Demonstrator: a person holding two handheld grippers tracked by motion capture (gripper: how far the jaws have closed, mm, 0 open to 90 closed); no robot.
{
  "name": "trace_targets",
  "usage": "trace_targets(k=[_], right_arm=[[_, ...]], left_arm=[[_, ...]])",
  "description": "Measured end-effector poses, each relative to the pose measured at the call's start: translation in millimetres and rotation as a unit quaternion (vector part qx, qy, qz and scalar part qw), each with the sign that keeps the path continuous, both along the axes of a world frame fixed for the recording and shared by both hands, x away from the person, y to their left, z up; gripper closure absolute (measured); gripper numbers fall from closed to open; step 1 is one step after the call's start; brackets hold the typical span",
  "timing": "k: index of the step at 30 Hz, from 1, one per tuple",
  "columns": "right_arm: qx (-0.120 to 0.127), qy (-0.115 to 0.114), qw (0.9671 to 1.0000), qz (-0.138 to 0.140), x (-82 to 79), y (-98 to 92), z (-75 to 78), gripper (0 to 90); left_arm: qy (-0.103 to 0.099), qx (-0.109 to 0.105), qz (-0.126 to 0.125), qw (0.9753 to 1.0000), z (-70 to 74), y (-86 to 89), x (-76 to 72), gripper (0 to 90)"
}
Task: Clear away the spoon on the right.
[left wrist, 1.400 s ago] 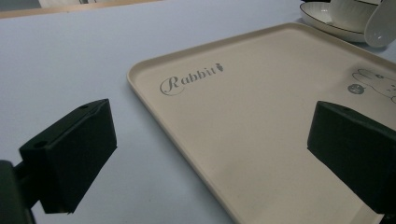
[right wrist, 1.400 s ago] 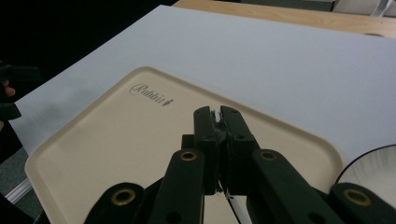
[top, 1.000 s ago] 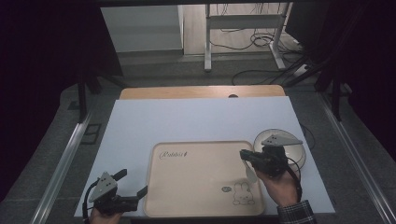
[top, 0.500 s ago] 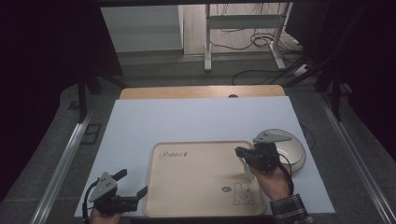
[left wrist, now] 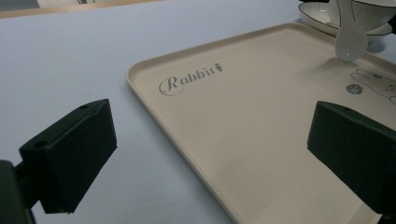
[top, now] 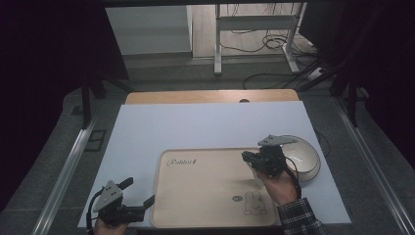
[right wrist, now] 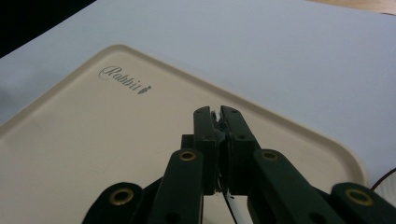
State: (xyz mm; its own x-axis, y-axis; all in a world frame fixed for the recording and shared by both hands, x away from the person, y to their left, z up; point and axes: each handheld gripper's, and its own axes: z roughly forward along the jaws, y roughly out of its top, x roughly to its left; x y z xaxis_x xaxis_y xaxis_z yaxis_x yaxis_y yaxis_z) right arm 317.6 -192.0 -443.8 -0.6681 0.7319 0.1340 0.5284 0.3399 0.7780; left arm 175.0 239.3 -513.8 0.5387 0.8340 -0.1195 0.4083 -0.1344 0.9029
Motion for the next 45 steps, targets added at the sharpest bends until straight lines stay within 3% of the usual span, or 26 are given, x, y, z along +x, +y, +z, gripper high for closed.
trace_targets(k=[17, 20, 27, 34, 45], right_arm=[[-0.053, 0.025, 0.9981, -0.020, 29.2, 15.4, -41.8, 85.2], [-0.063, 0.028, 0.9974, -0.021, 32.9, 16.2, -48.9, 80.3], [-0.064, 0.024, 0.9974, -0.022, 33.3, 14.0, -46.5, 78.6], [-0.068, 0.024, 0.9974, -0.010, 30.2, 9.0, -42.3, 89.6], [-0.101, 0.040, 0.9940, 0.006, 33.2, 26.0, -62.8, 89.7]], left_arm=[[0.001, -0.002, 0.000, 1.0000, -0.1, 0.6, -0.1, 1.0], [0.001, -0.002, -0.001, 1.0000, -0.1, 0.5, 0.0, 1.0], [0.001, -0.002, -0.001, 1.0000, -0.1, 0.5, 0.0, 1.0], [0.000, -0.001, -0.001, 1.0000, 0.0, 0.2, 0.0, 1.1], [0.001, -0.002, 0.000, 1.0000, -0.1, 0.5, -0.1, 1.0]])
